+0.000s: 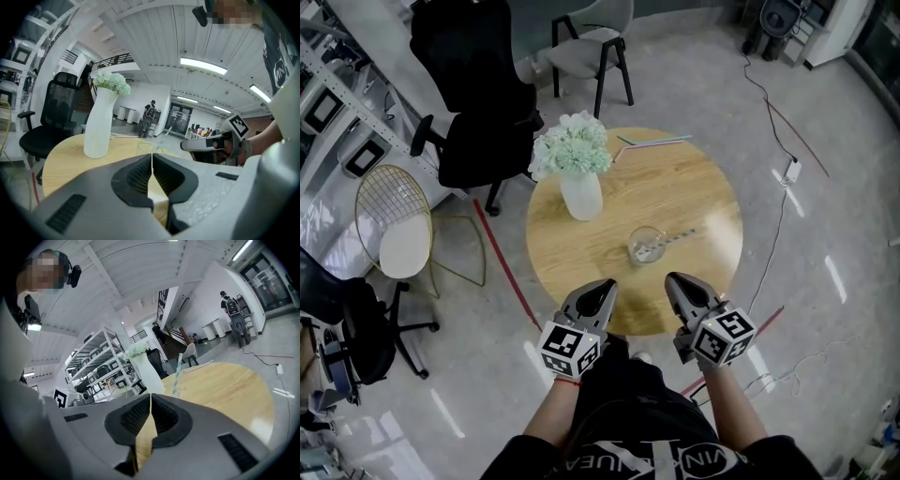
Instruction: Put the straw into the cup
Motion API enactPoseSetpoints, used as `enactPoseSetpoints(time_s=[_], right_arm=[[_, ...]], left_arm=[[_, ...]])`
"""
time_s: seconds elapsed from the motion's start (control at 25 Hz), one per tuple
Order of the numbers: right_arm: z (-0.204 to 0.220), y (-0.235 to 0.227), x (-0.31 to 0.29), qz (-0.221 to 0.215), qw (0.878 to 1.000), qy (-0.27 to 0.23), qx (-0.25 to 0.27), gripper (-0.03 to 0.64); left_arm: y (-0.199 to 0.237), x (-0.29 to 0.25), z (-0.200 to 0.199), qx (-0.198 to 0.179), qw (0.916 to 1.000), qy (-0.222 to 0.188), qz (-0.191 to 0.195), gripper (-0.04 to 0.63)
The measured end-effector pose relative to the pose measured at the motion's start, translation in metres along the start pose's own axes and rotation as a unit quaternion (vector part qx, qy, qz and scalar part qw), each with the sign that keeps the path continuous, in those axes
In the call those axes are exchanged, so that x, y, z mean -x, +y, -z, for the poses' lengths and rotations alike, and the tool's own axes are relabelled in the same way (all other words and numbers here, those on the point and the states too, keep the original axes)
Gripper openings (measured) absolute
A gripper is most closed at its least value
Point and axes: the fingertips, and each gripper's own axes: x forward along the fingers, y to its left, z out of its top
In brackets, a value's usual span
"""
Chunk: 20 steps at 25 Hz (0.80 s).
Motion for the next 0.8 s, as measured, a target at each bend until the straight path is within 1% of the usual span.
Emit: enactPoseSetpoints(time_s=[0.32,0.8], right_arm=[[-0.003,0.032,0.021,-0.028,0.999,-0.005,0.046,0.003],[0.006,0.063,0.057,-0.052,0.995,-0.009,0.087,0.003]], left_arm=[[-0.024,0.019,-0.01,-0.009,0.9998,-0.019,0.002,0.017],[-0.064,0.046,-0.013,-0.016,0.9989,-0.043,0.002,0.017]])
